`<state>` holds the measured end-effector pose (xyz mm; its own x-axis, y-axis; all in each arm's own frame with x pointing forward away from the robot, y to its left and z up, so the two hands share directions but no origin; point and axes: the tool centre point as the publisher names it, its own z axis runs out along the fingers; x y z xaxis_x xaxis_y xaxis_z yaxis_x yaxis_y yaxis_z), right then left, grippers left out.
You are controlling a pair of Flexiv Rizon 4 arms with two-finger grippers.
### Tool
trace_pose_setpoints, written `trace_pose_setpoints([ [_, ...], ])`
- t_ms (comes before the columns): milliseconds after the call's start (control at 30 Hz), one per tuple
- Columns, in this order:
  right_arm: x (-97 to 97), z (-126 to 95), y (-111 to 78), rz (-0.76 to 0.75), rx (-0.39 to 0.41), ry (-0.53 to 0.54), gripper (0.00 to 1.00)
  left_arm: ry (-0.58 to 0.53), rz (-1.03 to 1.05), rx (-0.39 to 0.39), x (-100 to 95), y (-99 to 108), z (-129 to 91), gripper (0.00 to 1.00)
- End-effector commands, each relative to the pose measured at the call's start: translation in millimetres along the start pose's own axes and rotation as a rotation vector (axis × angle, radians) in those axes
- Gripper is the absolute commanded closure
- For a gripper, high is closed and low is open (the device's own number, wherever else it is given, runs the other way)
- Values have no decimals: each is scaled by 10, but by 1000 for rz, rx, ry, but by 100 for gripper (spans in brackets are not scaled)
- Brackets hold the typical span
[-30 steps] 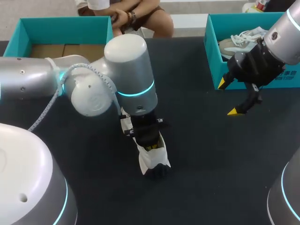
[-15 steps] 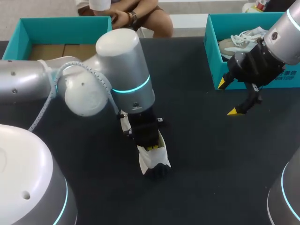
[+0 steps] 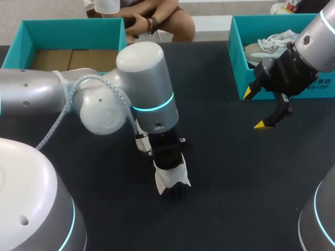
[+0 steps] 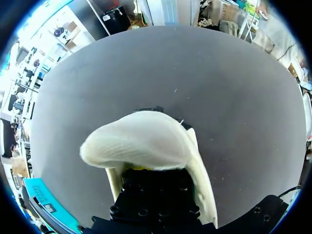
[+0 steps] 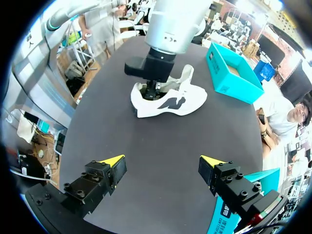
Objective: Take the shoe out of the shoebox, open the shoe tongue, remove and reinsert the insole, then place the shoe into the shoebox
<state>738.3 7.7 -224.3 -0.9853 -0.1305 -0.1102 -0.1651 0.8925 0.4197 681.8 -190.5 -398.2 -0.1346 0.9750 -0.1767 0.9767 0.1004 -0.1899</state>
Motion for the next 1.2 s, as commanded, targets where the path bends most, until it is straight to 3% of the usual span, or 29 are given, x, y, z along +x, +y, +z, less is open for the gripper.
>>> trace_pose_setpoints([
  [33,5,8,-2,0,1,-1,0,1,-1,-25,50,12,-222,100],
  [233,5,8,-2,0,1,-1,0,-8,3,-156,94,100,-427,100],
  [433,5,8,-2,0,1,-1,0,12,-16,-287,109,280,-462,100],
  [533,5,8,-2,0,1,-1,0,24,-53,-348,133,365,-488,70],
  [600,5,8,-2,0,1,-1,0,21,-69,-342,137,395,-502,65],
  [700,5,8,-2,0,1,-1,0,39,-100,-360,136,467,-512,18],
  [767,5,8,-2,0,1,-1,0,44,-100,-373,134,474,-515,3],
  [1200,5,8,-2,0,1,-1,0,58,-116,-394,212,469,-646,0],
])
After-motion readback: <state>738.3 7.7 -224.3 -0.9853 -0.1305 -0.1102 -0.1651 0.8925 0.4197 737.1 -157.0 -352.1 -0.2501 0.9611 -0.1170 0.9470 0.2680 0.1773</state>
